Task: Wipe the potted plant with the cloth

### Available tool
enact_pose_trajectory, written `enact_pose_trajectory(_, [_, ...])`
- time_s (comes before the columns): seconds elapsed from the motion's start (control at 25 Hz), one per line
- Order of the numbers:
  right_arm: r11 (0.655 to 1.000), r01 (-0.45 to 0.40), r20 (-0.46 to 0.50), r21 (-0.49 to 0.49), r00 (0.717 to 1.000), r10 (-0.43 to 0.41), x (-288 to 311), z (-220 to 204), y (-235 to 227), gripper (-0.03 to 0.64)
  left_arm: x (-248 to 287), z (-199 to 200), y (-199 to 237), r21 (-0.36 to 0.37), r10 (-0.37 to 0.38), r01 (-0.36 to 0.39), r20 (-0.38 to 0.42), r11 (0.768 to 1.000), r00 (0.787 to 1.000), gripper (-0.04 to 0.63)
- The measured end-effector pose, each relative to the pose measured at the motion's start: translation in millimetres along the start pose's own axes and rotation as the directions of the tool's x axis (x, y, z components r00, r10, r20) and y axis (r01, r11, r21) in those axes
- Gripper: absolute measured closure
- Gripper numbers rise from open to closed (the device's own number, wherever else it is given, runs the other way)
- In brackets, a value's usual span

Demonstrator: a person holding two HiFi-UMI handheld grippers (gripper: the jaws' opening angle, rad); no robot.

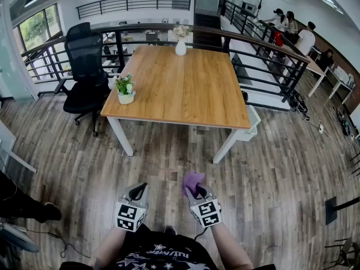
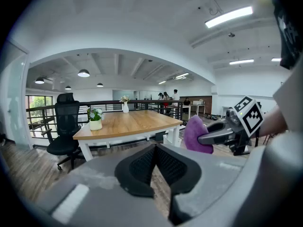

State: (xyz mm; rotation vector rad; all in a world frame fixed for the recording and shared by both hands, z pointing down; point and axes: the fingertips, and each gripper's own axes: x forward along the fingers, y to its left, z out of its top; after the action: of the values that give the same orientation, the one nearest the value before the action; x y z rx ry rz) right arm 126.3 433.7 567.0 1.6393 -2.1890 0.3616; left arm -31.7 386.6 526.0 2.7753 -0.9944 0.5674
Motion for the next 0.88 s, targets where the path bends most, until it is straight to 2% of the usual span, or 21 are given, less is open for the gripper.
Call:
enact_pose_trajectory(0.2, [1.0, 0.02, 0.015, -0.003, 1.0, -0.02, 8, 6, -17, 0.535, 19, 12, 11, -0.01, 0.004, -0.003, 0.025, 1.0, 1.0, 0.594])
enact_pose_trajectory(0.4, [0.999, 0.035, 0.016, 0.016, 0.999, -0.035, 8, 9, -27, 0.535, 27, 14, 10, -0.014, -0.008, 0.008, 0.015, 1.0, 1.0, 0.594])
enact_pose_trajectory(0.88, [1.0, 0.006, 0.0, -0.025, 1.0, -0.006, 8, 5, -19, 0.535, 24, 9, 14, -0.032, 0.016, -0.016, 0.01, 0.999, 1.0, 0.594])
